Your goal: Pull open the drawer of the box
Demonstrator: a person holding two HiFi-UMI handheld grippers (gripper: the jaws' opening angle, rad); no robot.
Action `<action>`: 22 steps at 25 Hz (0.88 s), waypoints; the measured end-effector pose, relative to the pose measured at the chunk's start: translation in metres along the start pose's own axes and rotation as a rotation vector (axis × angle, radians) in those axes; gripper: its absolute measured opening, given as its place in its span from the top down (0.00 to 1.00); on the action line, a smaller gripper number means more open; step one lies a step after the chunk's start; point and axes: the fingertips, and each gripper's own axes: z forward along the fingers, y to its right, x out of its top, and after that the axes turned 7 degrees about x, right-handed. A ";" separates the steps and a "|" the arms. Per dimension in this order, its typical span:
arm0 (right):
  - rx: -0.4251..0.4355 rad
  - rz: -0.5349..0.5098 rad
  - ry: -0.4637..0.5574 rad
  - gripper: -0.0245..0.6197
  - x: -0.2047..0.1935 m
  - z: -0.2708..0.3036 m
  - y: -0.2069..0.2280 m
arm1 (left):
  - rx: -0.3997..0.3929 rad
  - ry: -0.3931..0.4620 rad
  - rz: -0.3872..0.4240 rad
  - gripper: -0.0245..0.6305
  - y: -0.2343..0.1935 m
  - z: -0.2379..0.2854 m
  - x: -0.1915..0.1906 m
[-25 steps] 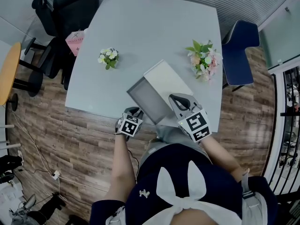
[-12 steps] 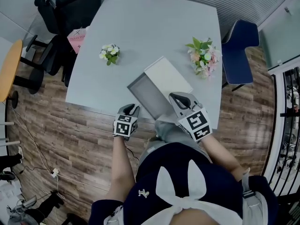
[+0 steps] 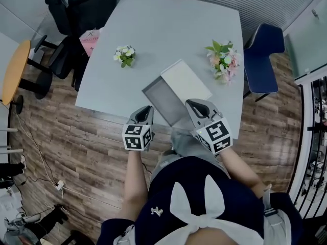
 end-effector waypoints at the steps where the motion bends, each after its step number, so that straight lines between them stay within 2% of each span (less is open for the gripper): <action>1: 0.001 0.000 0.006 0.95 0.001 -0.001 -0.001 | -0.003 0.018 -0.005 0.91 0.005 -0.004 0.006; 8: 0.005 0.000 0.046 0.95 0.011 -0.008 -0.013 | -0.028 0.165 -0.023 0.93 0.039 -0.038 0.052; 13: 0.011 0.002 0.065 0.96 0.015 -0.014 -0.020 | 0.000 0.182 -0.061 0.93 0.050 -0.053 0.063; 17: 0.015 -0.007 0.078 0.96 0.019 -0.019 -0.026 | -0.033 0.202 -0.130 0.93 0.059 -0.064 0.070; 22: 0.021 -0.020 0.090 0.96 0.022 -0.026 -0.033 | -0.028 0.219 -0.100 0.93 0.069 -0.074 0.073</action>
